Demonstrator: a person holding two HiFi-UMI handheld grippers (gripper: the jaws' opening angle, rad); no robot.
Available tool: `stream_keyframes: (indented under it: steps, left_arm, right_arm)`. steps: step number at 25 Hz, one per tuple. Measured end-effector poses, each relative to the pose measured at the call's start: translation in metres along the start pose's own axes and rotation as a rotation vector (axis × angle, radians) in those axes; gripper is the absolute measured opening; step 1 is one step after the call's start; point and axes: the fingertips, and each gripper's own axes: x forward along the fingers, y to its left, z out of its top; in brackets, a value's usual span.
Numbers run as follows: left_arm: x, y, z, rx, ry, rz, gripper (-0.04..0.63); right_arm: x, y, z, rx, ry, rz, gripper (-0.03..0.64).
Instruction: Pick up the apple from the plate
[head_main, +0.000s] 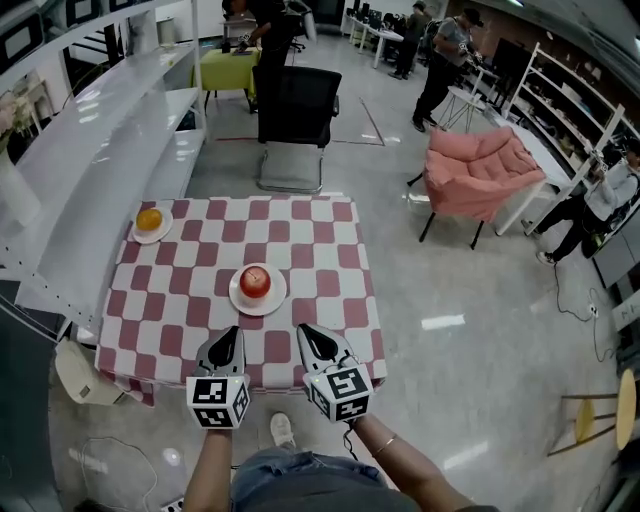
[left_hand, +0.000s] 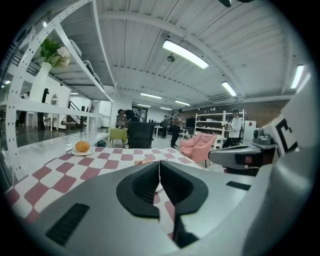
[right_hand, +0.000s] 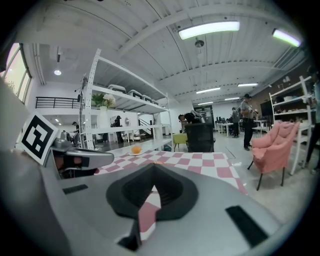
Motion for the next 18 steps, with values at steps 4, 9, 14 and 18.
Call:
stream_keyframes:
  steps: [4, 9, 14, 18]
  left_arm:
    - [0.021, 0.015, 0.007, 0.001, 0.003, -0.018, 0.017]
    - [0.038, 0.025, 0.007, 0.006, 0.006, -0.047, 0.018]
    - [0.051, 0.027, 0.006, 0.005, 0.015, -0.082, 0.022]
    - [0.061, 0.026, 0.002, 0.016, 0.036, -0.1, 0.066]
  right_arm:
    - [0.021, -0.01, 0.005, -0.008, 0.008, -0.032, 0.011]
    - [0.038, -0.02, 0.007, -0.014, 0.016, -0.072, 0.011]
    - [0.048, -0.025, 0.011, -0.015, 0.014, -0.09, 0.01]
    - [0.051, -0.027, 0.007, -0.017, 0.029, -0.098, 0.011]
